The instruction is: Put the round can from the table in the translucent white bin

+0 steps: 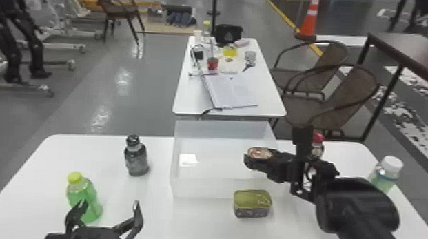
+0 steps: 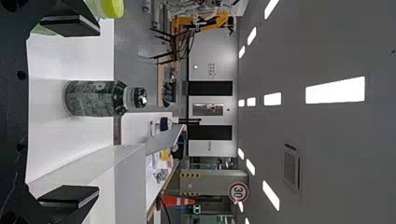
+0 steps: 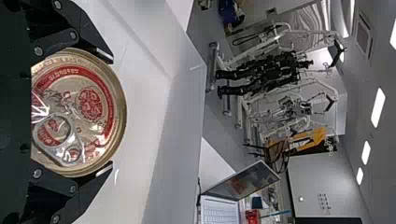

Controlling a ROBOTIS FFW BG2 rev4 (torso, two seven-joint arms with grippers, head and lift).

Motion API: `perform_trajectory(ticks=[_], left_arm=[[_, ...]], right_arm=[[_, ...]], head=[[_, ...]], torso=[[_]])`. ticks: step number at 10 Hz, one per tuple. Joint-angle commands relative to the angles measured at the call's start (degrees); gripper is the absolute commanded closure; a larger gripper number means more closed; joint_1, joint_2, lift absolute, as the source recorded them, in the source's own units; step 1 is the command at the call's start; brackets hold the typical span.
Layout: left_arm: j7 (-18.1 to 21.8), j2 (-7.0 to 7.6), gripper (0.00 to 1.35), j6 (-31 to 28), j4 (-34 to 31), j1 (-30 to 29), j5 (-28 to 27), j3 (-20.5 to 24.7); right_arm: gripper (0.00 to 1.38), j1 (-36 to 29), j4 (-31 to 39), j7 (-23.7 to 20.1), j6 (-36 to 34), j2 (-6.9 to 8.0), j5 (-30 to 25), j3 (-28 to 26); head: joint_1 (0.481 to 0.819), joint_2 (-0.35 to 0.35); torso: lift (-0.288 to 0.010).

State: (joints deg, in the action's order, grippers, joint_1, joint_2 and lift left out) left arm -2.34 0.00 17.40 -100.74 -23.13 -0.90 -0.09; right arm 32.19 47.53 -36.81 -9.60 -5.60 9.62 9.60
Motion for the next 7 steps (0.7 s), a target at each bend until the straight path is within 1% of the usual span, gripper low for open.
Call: perform_trajectory(ticks=[1,2,3,4,6,7], left_arm=[[0.15,-0.15,0.11,0.00,0.11,0.01,0.02,0.00],[0.15,-0.15,0.11,0.00,0.11,0.01,0.11,0.09],[0.32,-0.15,0.11,0.00,0.11,0.01,0.02,0.09],[0.32,-0.15,0.11,0.44,0.11,0.01,-0.07,0.18],[0.32,-0.15,0.11,1.41,0.37,0.01,-0.16,0.35],[0.32,-0.15,0.11,1.93,0.37,-0.08,-0.24,0.35]], right_arm=[[0.58,0.68,-0.07,0.42,0.99,0.24,1.01,0.51],[0.42,0.51,0.46,1.04,1.51,0.33,1.28,0.51],[0.31,0.51,0.89,1.57,1.60,0.41,1.28,0.51],[0.26,0.51,0.98,2.18,2.66,0.59,1.37,0.68],[0.23,-0.37,2.83,2.88,3.89,0.50,3.91,0.77],[0.23,-3.18,9.68,3.67,3.89,-0.02,5.41,0.60]], head=[[0.549,0.000],[0.549,0.000],[0.549,0.000],[0.549,0.000],[0.549,0.000],[0.549,0.000]], torso=[[-0.100],[-0.100],[-0.100],[-0.100],[-0.100],[-0.100]])
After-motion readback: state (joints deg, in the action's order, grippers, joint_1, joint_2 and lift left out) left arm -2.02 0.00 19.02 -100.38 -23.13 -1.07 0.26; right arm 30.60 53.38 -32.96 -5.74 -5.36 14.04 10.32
